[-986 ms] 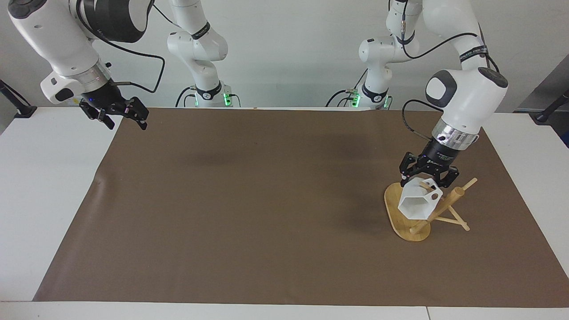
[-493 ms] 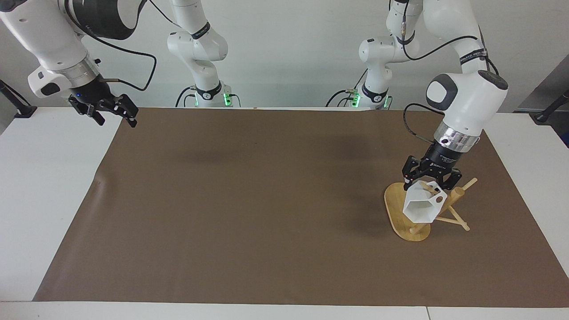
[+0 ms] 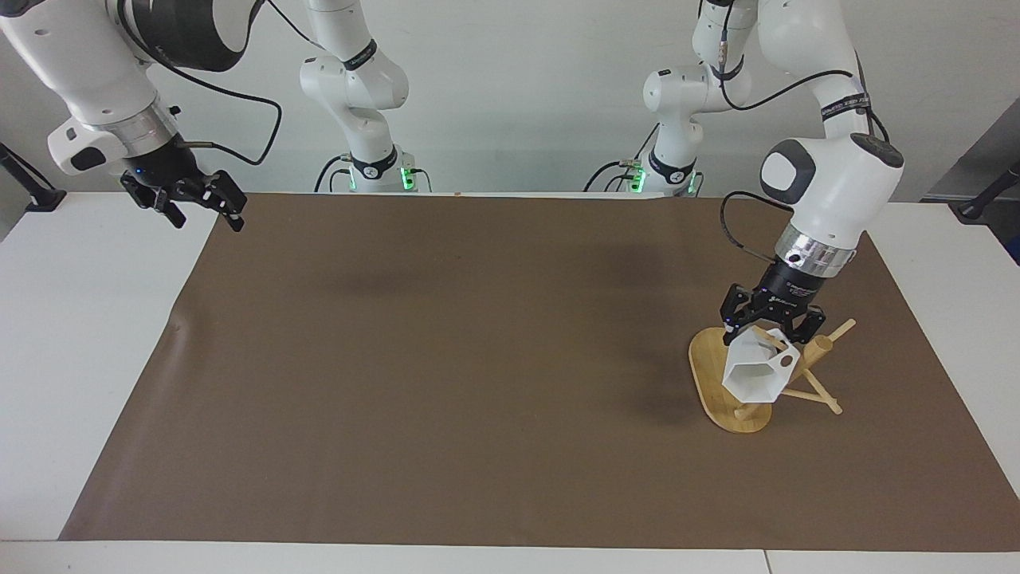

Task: Hang cup on rack
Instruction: 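Hang the cup on a rack peg with the left gripper while the right gripper retreats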

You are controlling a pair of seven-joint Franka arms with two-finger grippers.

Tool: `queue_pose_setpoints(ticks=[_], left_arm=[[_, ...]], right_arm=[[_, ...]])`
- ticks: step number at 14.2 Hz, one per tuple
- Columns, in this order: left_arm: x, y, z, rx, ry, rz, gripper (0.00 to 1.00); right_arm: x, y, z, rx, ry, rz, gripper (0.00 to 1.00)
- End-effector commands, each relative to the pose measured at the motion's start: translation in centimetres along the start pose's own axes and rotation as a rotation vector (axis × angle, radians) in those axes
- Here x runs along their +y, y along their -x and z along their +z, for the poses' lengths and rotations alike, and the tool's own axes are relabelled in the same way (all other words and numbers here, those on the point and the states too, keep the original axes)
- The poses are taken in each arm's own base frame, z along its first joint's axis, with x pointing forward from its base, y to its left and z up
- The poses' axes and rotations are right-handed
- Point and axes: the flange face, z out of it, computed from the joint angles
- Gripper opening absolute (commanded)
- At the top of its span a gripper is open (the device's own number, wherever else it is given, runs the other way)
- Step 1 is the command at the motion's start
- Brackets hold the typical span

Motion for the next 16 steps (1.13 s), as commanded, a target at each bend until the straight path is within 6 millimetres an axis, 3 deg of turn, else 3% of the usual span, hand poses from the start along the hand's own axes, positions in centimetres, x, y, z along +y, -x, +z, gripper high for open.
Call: queue_pose_setpoints(ticks=[1, 4, 7, 10, 16], left_arm=[[-0.35, 0.02, -0.21, -0.012, 0.042, -0.158, 0.15], [0.08, -0.11, -0.24, -0.007, 0.045, -0.156, 0.54], [0.07, -0.17, -0.19, -0.001, 0.043, -0.155, 0.67], [0.06, -0.19, -0.17, 0.001, 0.043, -0.149, 1.0], [-0.88, -0.12, -0.24, 0.047, 0.028, -0.108, 1.0]], right_arm=[[-0.39, -0.03, 0.01, 0.031, 0.017, 0.015, 1.0], [-0.45, -0.4, -0.13, 0.06, 0.019, 0.016, 1.0], [-0.55, -0.42, 0.14, 0.057, 0.017, 0.015, 1.0], [-0.48, -0.41, 0.14, 0.057, 0.016, 0.013, 1.0], [-0.48, -0.41, 0.14, 0.057, 0.016, 0.016, 1.0]])
